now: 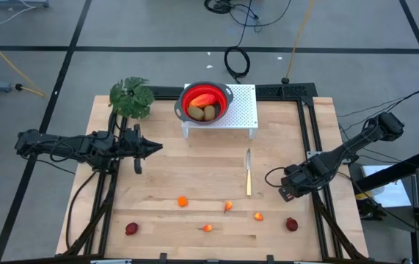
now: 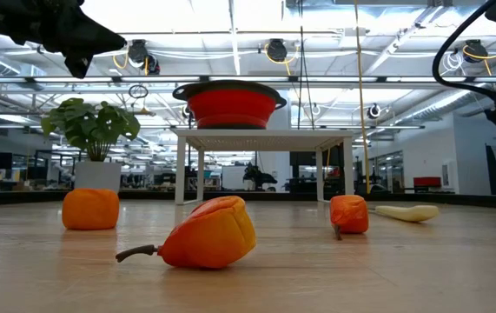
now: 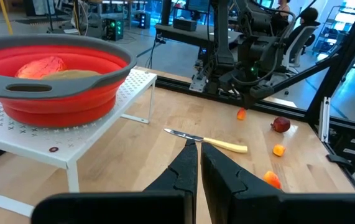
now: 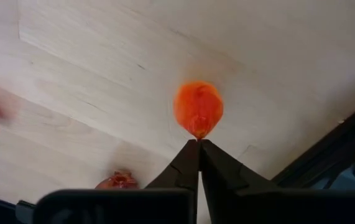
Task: Pick & Place Fruit
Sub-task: Put the orange pear into the red strainer bowl on the shelf
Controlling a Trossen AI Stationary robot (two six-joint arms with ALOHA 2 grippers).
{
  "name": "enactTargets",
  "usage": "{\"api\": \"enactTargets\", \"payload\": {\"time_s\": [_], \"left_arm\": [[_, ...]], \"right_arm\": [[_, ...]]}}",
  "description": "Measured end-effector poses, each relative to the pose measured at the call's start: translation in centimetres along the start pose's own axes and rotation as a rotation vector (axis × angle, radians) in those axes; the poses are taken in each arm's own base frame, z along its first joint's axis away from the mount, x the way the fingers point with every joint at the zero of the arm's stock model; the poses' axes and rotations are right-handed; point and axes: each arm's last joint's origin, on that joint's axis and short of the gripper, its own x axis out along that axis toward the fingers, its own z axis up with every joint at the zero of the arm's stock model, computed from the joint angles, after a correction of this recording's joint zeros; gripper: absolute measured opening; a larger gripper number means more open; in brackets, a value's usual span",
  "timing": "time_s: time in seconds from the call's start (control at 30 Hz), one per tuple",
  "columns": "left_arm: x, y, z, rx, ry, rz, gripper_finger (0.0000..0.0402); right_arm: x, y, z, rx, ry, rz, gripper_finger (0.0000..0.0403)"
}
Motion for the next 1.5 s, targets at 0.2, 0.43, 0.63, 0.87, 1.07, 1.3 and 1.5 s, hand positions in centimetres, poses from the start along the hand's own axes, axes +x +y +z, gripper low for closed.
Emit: {"api": "enactTargets", "payload": {"time_s": [0.2,0.43,0.63,0.87,1.07,1.3,1.5], "left_arm": [[0.0,0.0,0.0,-0.020,-0.002,0.000,0.0019],[0.0,0.0,0.0,-0.081,-0.002,0.000,0.0019],[0.0,0.0,0.1,-0.099,-0.006,-0.002,0.0019],[0.2,-0.3,0.9,-0.133,-0.088,-0.049,0.0019],[1.0,-0.8,1.3,-0.135,-0.120,-0.116,0.0019],[2.5,-1.4,1.2,-0.133,-0.115,-0.189,0.0038],[3.6,-2.2,1.5,-0.134,-0.170,-0.239,0.0091]], "right_arm": [[0.0,0.3,0.0,-0.033,0.003,0.034,0.0002],[0.0,0.9,-0.1,-0.091,0.003,0.088,0.0001],[-0.1,1.5,-0.1,-0.134,-0.003,0.153,0.0001],[-0.7,2.9,-0.1,-0.199,-0.102,0.281,0.0000],[-2.6,4.3,-0.4,-0.262,-0.243,0.364,0.0000],[-5.0,5.7,-0.8,-0.336,-0.412,0.437,0.0000],[-6.6,6.4,-0.3,-0.420,-0.539,0.448,0.0000]]}}
